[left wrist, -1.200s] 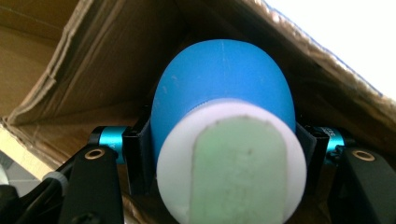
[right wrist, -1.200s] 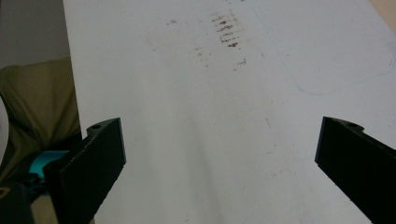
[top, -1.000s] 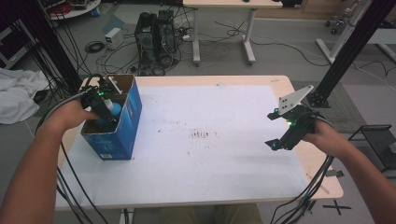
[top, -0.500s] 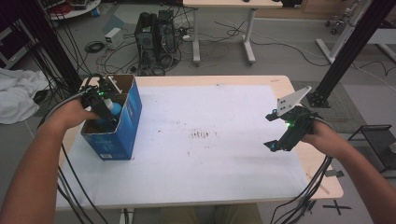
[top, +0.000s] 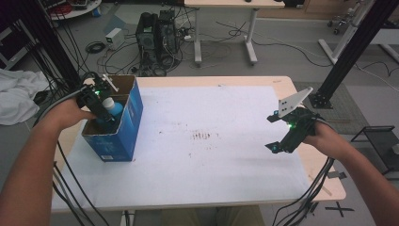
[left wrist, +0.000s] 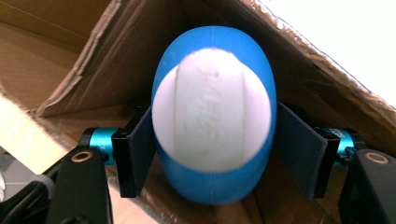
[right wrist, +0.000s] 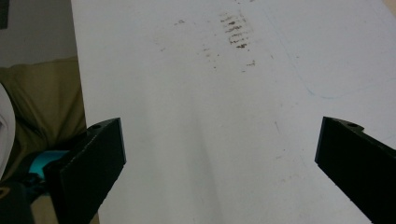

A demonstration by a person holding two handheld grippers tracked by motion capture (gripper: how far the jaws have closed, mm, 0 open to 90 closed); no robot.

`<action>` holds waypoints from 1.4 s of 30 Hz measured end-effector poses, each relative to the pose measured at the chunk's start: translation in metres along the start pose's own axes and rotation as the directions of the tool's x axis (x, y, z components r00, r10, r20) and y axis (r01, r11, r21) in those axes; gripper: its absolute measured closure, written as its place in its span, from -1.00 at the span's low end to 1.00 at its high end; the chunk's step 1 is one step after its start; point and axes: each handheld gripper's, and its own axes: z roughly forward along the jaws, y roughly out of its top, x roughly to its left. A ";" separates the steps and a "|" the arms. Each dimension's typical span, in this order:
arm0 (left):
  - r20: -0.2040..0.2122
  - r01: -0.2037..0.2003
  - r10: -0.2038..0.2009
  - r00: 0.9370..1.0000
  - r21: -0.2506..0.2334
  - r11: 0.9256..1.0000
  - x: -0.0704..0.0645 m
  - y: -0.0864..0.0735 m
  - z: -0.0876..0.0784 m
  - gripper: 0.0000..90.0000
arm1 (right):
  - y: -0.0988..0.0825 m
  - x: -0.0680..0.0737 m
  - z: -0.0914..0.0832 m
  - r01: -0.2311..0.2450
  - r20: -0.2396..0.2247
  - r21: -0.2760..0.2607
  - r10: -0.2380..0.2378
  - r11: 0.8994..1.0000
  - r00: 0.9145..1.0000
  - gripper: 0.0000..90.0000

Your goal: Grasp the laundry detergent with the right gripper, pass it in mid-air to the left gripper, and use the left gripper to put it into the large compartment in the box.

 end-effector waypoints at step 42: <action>0.041 -0.012 0.024 0.999 -0.269 0.963 -0.067 0.023 -0.082 -0.46 | -0.001 0.008 -0.011 0.021 0.018 -0.041 -0.020 0.999 1.000 -0.98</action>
